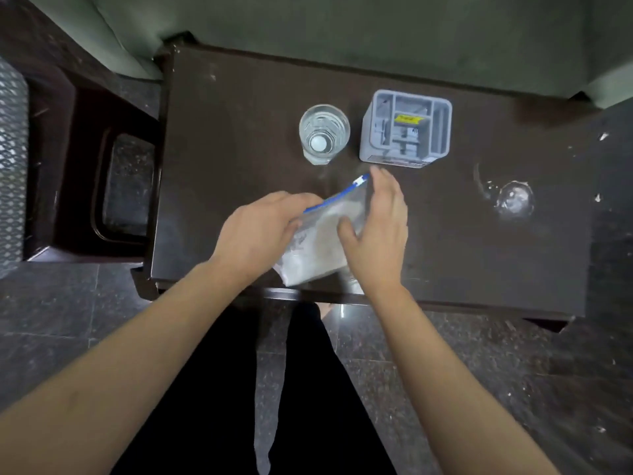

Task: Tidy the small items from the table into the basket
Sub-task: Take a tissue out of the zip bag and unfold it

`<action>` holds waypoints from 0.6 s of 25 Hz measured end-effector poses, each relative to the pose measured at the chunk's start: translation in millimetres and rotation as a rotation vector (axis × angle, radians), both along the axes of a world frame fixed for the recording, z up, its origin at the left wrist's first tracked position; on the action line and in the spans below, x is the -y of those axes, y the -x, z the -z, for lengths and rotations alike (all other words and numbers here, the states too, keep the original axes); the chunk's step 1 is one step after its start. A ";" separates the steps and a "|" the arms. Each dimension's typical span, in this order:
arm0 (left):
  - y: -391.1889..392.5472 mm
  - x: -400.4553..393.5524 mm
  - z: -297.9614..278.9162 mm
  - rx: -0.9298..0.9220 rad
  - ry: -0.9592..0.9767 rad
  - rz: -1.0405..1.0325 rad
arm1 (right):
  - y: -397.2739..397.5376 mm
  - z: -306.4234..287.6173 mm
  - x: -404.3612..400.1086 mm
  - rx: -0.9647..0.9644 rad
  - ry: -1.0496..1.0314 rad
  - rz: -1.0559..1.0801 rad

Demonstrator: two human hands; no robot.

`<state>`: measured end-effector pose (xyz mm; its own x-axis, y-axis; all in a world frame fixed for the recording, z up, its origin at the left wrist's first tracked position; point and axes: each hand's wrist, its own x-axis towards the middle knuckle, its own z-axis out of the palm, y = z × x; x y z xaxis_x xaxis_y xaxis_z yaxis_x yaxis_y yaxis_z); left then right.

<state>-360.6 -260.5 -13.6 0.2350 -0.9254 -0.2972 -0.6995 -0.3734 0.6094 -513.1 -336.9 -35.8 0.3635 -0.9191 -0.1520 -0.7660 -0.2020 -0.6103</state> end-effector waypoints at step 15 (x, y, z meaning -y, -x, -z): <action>28.9 20.1 -87.2 -0.068 -0.002 -0.051 | 54.5 -97.1 64.7 0.261 -0.263 -0.169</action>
